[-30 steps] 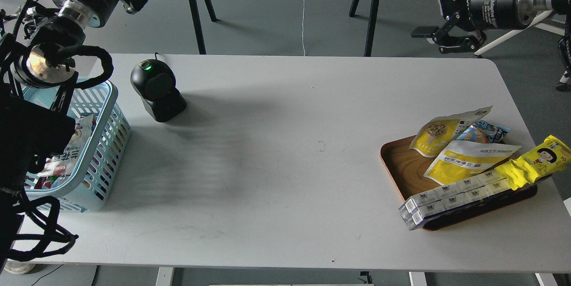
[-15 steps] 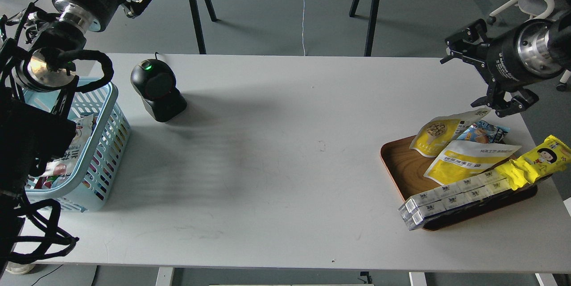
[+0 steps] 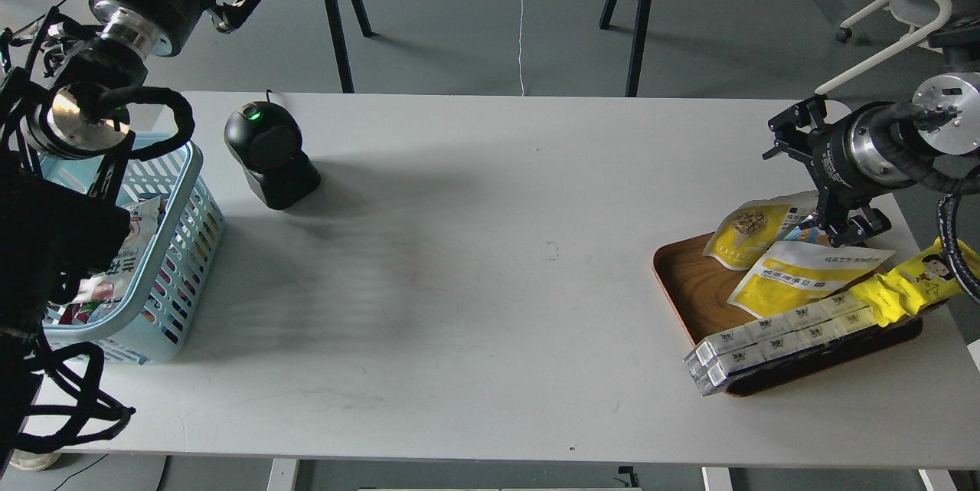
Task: Scan snack and place in basket
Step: 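Lower the right gripper onto the yellow snack packet and grasp it, then lift the yellow packet and carry it toward the scanner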
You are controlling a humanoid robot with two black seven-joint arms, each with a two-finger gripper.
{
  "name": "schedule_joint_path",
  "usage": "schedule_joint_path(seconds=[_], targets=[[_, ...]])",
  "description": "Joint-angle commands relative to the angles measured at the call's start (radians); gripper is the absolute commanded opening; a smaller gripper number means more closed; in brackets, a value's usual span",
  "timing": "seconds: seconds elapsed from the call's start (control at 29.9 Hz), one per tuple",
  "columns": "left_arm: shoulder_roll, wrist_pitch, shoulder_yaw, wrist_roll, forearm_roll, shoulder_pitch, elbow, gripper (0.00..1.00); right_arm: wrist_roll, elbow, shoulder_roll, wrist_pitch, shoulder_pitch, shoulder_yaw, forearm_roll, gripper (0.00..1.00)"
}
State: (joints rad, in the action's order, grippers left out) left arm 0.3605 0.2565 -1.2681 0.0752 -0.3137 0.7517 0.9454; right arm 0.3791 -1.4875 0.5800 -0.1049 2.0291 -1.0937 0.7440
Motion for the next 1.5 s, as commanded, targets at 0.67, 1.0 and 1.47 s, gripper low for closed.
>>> schedule_joint_path(seconds=[0.67,1.0,1.47], targets=[[0.002,0.000,0.006,0.000,-0.001,-0.002,-0.003,1.00,0.000,0.087,0.047,-0.131,-0.188,0.132,0.014,0.52],[0.002,0.000,0.006,0.000,-0.001,-0.006,-0.003,1.00,0.004,0.085,0.047,-0.174,-0.188,0.143,0.015,0.00],[0.005,0.000,0.006,0.000,-0.001,-0.006,-0.003,1.00,0.004,0.059,0.052,-0.188,-0.159,0.179,0.008,0.00]])
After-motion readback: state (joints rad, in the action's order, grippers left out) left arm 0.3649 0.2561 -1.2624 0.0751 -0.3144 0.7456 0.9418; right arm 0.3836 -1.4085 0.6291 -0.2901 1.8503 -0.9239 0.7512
